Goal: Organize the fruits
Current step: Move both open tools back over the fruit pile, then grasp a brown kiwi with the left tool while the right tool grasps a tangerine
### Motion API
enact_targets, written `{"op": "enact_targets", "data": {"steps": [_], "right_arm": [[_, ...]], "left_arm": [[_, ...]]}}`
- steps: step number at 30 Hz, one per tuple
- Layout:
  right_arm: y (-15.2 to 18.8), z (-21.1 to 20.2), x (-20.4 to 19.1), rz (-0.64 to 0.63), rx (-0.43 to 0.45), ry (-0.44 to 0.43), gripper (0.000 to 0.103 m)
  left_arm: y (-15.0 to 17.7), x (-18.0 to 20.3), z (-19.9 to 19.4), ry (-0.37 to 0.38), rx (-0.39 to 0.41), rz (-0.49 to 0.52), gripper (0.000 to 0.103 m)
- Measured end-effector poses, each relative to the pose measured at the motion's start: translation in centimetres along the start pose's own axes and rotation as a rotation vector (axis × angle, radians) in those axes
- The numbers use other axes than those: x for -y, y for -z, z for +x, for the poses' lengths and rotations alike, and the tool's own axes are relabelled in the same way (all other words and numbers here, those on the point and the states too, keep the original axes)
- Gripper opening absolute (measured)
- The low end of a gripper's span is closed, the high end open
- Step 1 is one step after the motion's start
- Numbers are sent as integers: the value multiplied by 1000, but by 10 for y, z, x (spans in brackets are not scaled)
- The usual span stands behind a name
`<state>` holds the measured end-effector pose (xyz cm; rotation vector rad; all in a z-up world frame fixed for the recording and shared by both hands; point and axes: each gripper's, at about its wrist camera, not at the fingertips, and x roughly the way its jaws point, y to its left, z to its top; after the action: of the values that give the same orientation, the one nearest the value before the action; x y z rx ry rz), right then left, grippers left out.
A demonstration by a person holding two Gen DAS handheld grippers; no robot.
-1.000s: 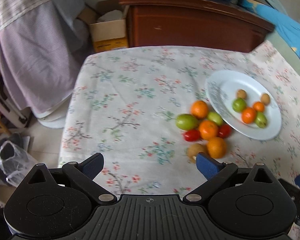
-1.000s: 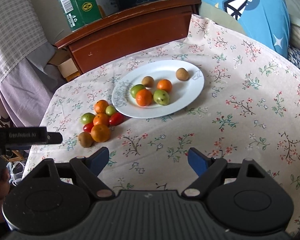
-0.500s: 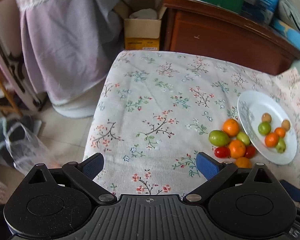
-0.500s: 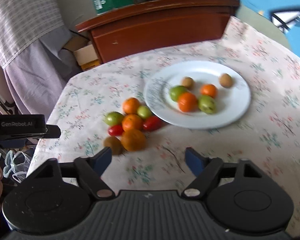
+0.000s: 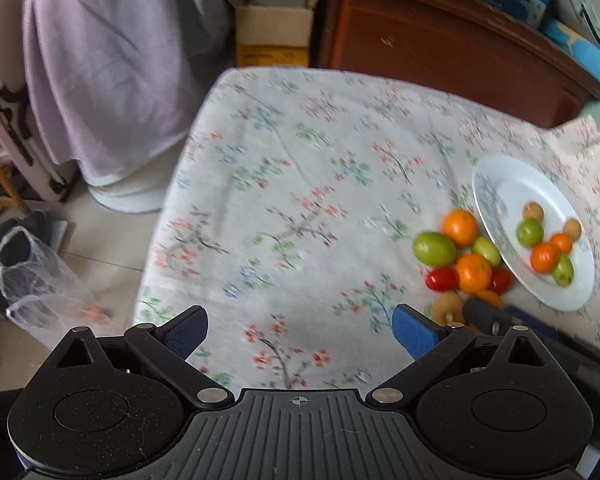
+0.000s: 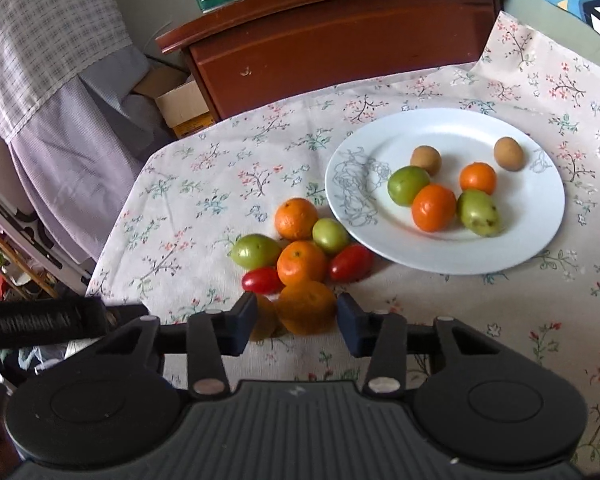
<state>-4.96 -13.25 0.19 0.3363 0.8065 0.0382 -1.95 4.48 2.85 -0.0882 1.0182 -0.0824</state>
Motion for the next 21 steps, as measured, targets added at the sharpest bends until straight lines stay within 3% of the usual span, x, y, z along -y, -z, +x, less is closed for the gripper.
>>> {"op": "enact_targets", "data": {"steps": [2,11,21], "right_arm": [[-3,1,3,13,-7,-2,33],[-2,-7,24,94,-16,-16,33],[-3,2,14,52,-40,-4,35]], "left_arm": [[2,5,2,15,6,18,100],[10,18,2,9,30,92,100],[12,19,4,3,34,90,99]]}}
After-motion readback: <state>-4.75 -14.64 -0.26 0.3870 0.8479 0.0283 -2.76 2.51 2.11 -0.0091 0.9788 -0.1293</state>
